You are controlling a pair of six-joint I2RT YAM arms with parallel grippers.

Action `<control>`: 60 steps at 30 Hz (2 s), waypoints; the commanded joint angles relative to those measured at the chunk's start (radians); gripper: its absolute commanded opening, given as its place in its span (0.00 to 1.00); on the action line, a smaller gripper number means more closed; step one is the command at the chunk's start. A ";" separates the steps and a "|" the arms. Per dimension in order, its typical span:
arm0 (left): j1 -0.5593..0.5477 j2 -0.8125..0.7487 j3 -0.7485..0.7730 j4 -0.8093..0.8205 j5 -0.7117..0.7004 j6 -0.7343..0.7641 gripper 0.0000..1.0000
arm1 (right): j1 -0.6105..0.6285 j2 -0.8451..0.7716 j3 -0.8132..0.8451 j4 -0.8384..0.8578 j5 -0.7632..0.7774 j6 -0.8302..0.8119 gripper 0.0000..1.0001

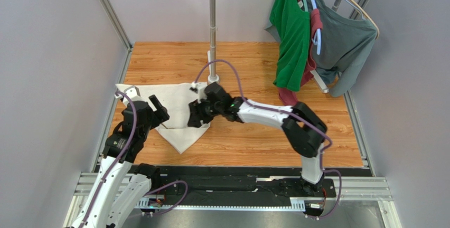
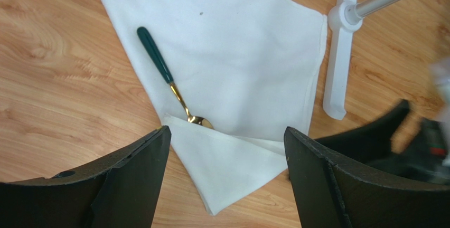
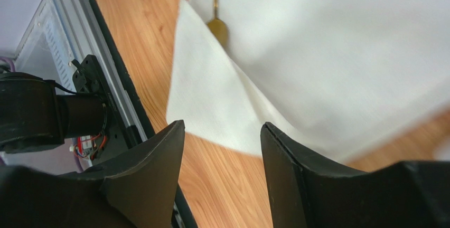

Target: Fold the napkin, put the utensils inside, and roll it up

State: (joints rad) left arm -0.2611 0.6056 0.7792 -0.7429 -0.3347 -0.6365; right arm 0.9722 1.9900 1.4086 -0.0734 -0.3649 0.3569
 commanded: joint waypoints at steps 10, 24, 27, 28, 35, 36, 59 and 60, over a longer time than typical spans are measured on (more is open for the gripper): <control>0.282 0.177 -0.242 0.174 0.190 -0.264 0.69 | -0.337 -0.683 -0.503 0.020 -0.006 0.053 0.57; 0.287 0.227 -0.327 0.189 0.197 -0.350 0.56 | -0.457 -0.744 -0.511 -0.012 -0.118 0.017 0.57; 0.287 0.224 -0.342 0.178 0.177 -0.356 0.57 | -0.458 -0.743 -0.520 -0.008 -0.129 0.025 0.57; 0.287 0.232 -0.351 0.184 0.177 -0.359 0.57 | -0.458 -0.744 -0.523 -0.005 -0.129 0.024 0.57; 0.293 0.267 -0.353 0.223 0.166 -0.348 0.57 | -0.466 -0.760 -0.540 -0.006 -0.134 0.028 0.57; 0.295 0.272 -0.353 0.227 0.171 -0.348 0.56 | -0.464 -0.764 -0.545 -0.006 -0.132 0.027 0.57; 0.310 0.333 -0.370 0.286 0.200 -0.327 0.38 | -0.471 -0.766 -0.559 -0.011 -0.146 0.025 0.57; 0.312 0.330 -0.373 0.286 0.198 -0.328 0.37 | -0.471 -0.767 -0.559 -0.012 -0.146 0.025 0.57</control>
State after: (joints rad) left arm 0.0414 0.9398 0.4194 -0.4740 -0.1360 -0.9707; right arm 0.5068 1.2427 0.8623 -0.1070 -0.4931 0.3912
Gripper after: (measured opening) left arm 0.385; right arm 0.571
